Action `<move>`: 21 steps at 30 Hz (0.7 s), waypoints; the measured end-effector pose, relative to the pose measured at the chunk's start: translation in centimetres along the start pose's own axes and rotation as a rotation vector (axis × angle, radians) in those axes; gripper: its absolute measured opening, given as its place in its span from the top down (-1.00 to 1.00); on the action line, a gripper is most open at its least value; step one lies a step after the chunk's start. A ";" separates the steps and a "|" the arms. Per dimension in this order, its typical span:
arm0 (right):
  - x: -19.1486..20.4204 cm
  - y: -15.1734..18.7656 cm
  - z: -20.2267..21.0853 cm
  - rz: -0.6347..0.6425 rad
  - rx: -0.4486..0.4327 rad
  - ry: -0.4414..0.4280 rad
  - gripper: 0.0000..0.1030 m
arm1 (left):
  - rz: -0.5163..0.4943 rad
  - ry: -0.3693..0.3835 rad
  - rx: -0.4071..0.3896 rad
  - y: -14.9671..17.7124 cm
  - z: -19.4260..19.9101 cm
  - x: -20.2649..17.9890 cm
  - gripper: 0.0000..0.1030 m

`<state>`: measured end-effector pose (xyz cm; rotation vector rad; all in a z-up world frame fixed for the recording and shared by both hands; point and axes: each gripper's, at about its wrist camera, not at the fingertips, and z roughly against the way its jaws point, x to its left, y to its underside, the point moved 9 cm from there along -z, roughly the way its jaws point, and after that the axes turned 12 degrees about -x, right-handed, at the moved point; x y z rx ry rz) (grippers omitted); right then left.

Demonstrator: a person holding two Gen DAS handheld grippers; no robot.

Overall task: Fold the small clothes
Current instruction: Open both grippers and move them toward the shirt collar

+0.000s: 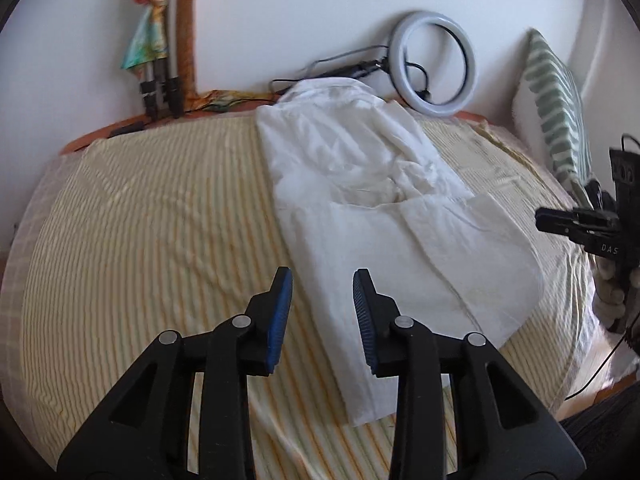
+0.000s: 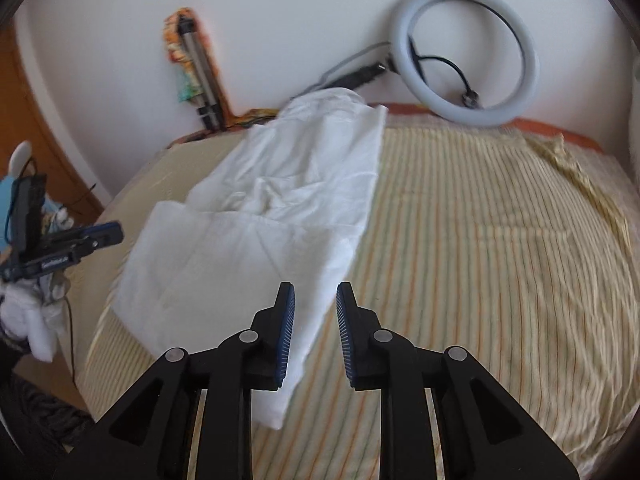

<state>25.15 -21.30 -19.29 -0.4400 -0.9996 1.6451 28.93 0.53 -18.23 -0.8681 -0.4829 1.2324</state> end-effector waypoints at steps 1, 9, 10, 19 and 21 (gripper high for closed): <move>0.6 0.0 -0.3 0.027 0.005 -0.004 0.62 | -0.014 0.000 0.008 0.2 -0.5 -0.3 0.39; 0.6 2.2 -5.1 0.062 0.134 0.026 0.62 | -0.005 -0.026 0.138 2.7 -5.3 0.0 0.28; 0.4 2.4 -5.3 0.061 0.142 0.026 0.61 | -0.008 -0.027 0.134 2.8 -5.4 0.1 0.25; -0.7 -0.7 -4.3 -0.045 0.174 -0.050 0.53 | 0.027 -0.011 0.098 -1.1 -3.9 1.5 0.19; -1.3 -2.8 -3.7 -0.068 0.131 -0.068 0.34 | 0.049 -0.011 0.050 -3.8 -3.5 2.6 0.19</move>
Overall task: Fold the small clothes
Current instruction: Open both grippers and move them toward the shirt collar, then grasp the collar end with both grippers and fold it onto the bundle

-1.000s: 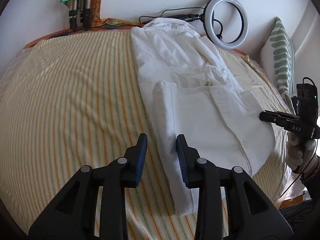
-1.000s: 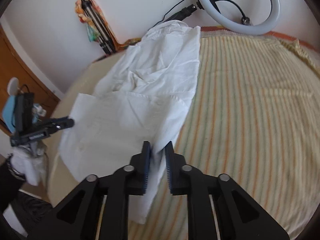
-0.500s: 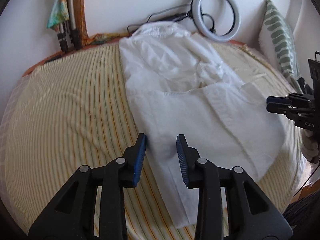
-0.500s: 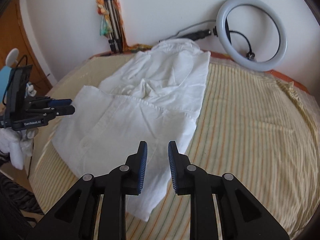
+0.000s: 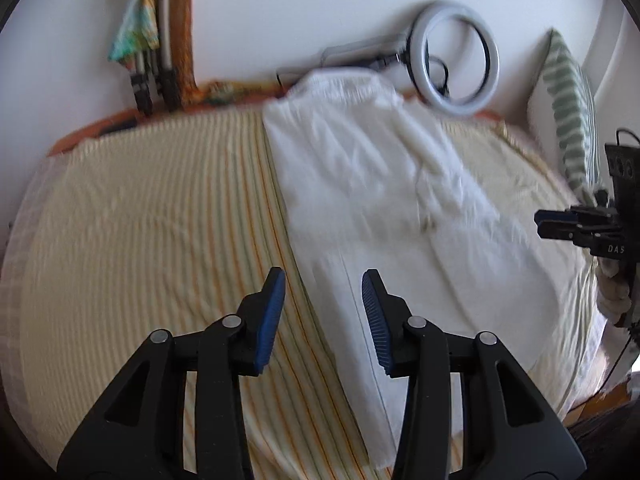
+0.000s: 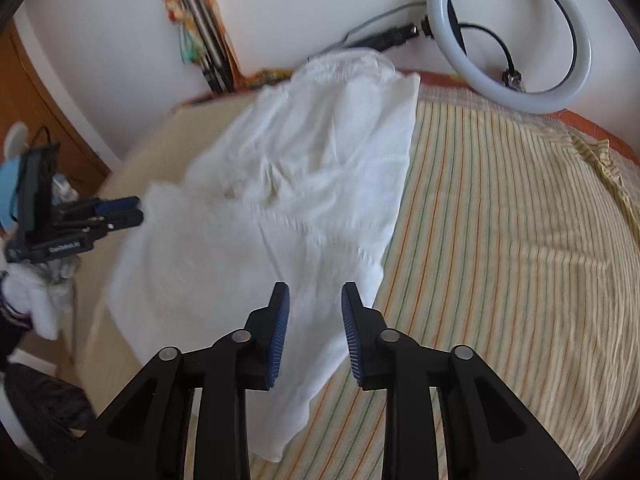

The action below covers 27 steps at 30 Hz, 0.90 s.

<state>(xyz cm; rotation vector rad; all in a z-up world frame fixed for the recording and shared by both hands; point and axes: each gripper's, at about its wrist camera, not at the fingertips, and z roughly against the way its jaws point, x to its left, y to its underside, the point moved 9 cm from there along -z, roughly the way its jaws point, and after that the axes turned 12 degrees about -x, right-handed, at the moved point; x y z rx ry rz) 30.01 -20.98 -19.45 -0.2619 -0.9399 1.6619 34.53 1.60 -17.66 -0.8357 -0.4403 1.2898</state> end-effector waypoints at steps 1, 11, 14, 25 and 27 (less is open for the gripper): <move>-0.4 -1.2 0.3 0.002 -0.026 0.008 0.29 | 0.015 0.000 -0.021 -1.4 -0.1 0.6 0.19; -6.8 -9.2 -4.0 -0.104 -0.113 0.049 0.26 | 0.182 0.027 -0.024 -9.7 -8.2 5.4 0.18; -8.2 -10.0 -6.3 -0.122 -0.108 0.053 0.26 | 0.174 0.035 0.017 -9.7 -11.4 5.5 0.16; -10.9 -12.1 -13.8 -0.165 -0.091 0.038 0.26 | 0.208 0.003 0.040 -9.5 -19.3 7.5 0.16; -11.4 -12.5 -14.5 -0.187 -0.097 0.033 0.26 | 0.194 0.018 0.032 -9.8 -20.2 7.2 0.16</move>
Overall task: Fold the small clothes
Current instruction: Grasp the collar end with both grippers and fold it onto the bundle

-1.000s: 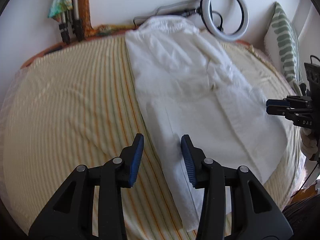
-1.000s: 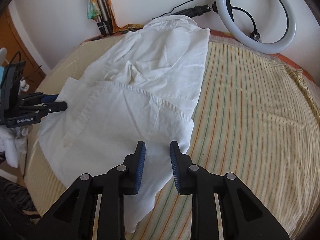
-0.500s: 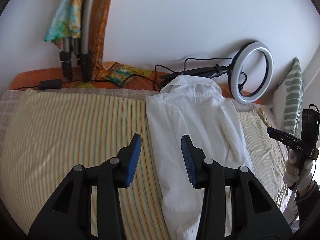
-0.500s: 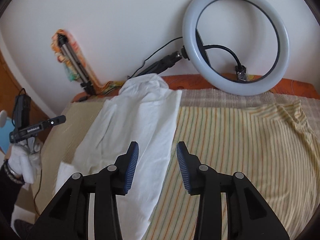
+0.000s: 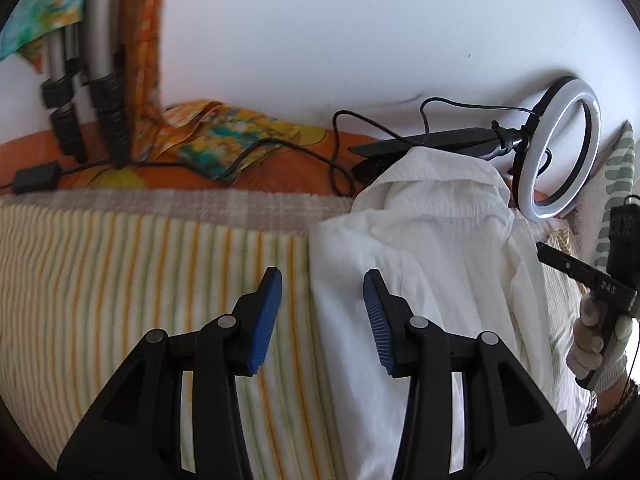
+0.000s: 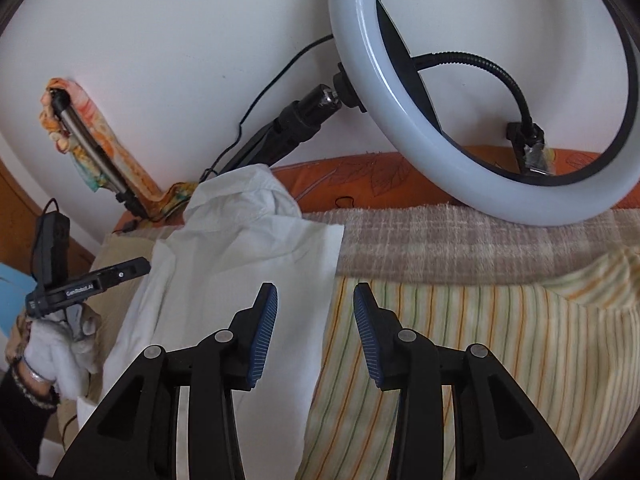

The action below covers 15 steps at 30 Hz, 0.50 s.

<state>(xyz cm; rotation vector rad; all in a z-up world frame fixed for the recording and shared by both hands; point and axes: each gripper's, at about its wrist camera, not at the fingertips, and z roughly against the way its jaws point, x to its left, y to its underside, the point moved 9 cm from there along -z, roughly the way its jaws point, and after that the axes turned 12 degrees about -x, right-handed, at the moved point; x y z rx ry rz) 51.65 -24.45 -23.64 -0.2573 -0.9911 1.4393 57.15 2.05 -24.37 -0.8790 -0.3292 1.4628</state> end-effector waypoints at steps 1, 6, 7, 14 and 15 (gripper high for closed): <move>-0.1 -0.2 -0.3 -0.013 -0.002 -0.013 0.26 | -0.003 0.007 -0.002 -0.2 -0.2 -0.2 0.16; -0.3 -0.6 -1.6 -0.012 -0.004 -0.017 0.26 | -0.007 0.029 -0.020 -0.9 -1.8 -1.1 0.17; -0.1 -0.5 -1.9 -0.011 0.005 -0.021 0.26 | -0.016 0.025 -0.026 -1.0 -2.0 -1.2 0.21; 0.3 -0.7 -2.0 0.041 -0.023 0.013 0.99 | -0.048 0.022 -0.067 -1.4 -1.9 -2.0 0.98; 0.6 -1.0 -1.6 0.060 -0.038 0.016 0.99 | -0.047 0.026 -0.079 -1.6 -1.5 -2.1 0.98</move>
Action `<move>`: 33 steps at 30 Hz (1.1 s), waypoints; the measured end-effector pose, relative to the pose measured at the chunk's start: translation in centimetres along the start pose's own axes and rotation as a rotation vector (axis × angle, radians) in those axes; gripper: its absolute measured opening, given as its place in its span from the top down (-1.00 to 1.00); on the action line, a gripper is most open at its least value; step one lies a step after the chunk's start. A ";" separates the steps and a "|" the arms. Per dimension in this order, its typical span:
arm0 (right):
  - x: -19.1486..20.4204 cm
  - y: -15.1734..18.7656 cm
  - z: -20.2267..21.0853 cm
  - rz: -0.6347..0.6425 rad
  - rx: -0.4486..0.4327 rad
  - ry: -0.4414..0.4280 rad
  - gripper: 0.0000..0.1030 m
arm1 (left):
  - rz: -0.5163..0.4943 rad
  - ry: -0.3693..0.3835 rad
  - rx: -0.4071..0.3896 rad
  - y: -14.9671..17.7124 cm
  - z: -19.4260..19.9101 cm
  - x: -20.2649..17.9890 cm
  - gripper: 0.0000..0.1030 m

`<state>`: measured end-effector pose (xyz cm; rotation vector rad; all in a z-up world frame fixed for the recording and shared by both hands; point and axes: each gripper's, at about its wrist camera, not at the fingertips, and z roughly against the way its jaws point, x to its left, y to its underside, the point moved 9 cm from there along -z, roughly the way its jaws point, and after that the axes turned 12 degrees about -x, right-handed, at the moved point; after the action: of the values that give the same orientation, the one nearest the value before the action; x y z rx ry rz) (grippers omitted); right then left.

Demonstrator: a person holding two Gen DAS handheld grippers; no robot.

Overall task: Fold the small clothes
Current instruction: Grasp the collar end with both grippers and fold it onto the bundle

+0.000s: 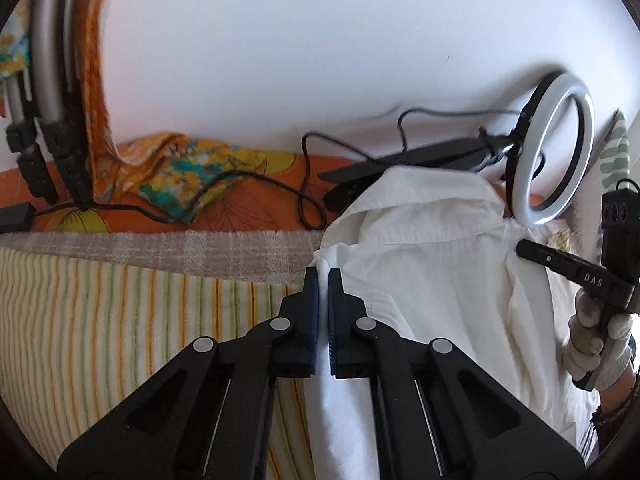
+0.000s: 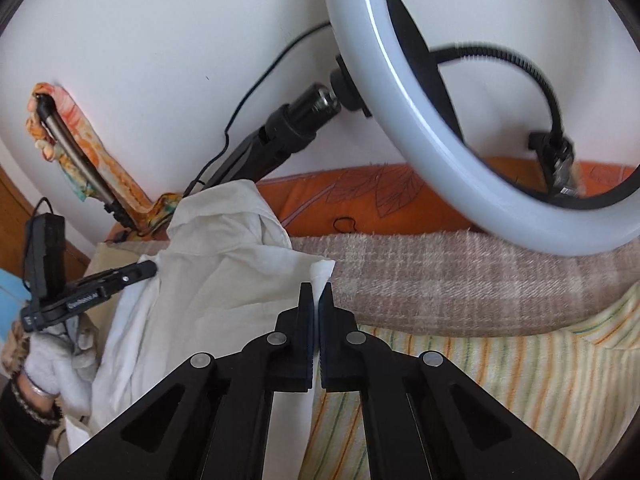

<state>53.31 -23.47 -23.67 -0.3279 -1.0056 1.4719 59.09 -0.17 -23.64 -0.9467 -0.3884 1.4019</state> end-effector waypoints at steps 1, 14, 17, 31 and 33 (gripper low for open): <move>0.2 -0.3 0.4 0.012 -0.013 0.000 0.99 | 0.001 0.001 -0.008 -0.1 0.4 0.0 0.98; 4.1 -3.4 9.0 0.116 -0.123 -0.008 0.99 | -0.090 0.041 -0.119 -2.3 9.3 -4.1 0.99; 5.1 -3.0 11.0 0.146 -0.126 -0.002 0.99 | -0.124 0.041 -0.123 -1.4 11.7 -5.3 0.99; 9.0 4.2 20.4 0.197 -0.105 0.001 0.99 | -0.155 0.044 -0.130 5.7 22.3 -7.2 0.99; 9.2 6.0 21.7 0.191 -0.101 0.001 0.99 | -0.165 0.043 -0.126 7.2 23.5 -7.2 0.99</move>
<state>31.85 -22.52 -12.29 -0.5092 -1.0731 1.5945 35.79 -0.03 -12.91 -1.0221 -0.5153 1.2162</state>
